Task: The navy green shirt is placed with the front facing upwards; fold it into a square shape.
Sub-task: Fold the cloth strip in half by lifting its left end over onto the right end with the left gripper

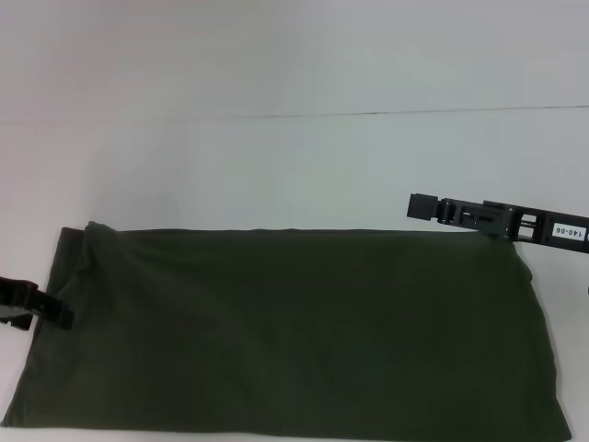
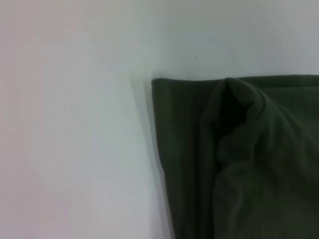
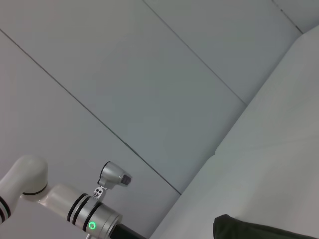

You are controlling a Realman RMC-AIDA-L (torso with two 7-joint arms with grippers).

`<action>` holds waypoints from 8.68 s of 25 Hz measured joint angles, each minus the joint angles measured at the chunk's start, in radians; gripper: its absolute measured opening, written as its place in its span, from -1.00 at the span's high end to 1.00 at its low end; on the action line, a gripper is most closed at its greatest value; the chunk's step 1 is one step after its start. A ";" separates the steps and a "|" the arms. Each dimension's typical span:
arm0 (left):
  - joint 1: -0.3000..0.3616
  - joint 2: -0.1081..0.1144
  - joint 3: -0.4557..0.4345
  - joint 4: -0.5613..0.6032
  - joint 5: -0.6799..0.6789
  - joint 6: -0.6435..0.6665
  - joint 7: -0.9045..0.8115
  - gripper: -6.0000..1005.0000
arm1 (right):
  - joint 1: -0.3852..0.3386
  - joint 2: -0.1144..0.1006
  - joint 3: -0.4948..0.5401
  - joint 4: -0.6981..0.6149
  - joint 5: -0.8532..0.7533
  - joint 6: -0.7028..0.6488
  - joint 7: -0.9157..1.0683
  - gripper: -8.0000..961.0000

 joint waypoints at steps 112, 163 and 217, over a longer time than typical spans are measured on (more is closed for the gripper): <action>-0.045 -0.012 0.025 -0.081 -0.015 -0.004 -0.020 0.15 | -0.002 -0.005 -0.004 0.000 0.000 0.005 0.000 -0.23; -0.053 -0.009 -0.023 0.064 -0.098 0.133 -0.017 0.79 | 0.000 0.093 -0.435 -0.064 -0.005 0.268 -0.525 0.17; -0.031 0.033 -0.160 0.099 -0.539 0.389 0.092 0.79 | 0.427 0.120 -0.494 0.459 0.223 0.741 -0.706 0.98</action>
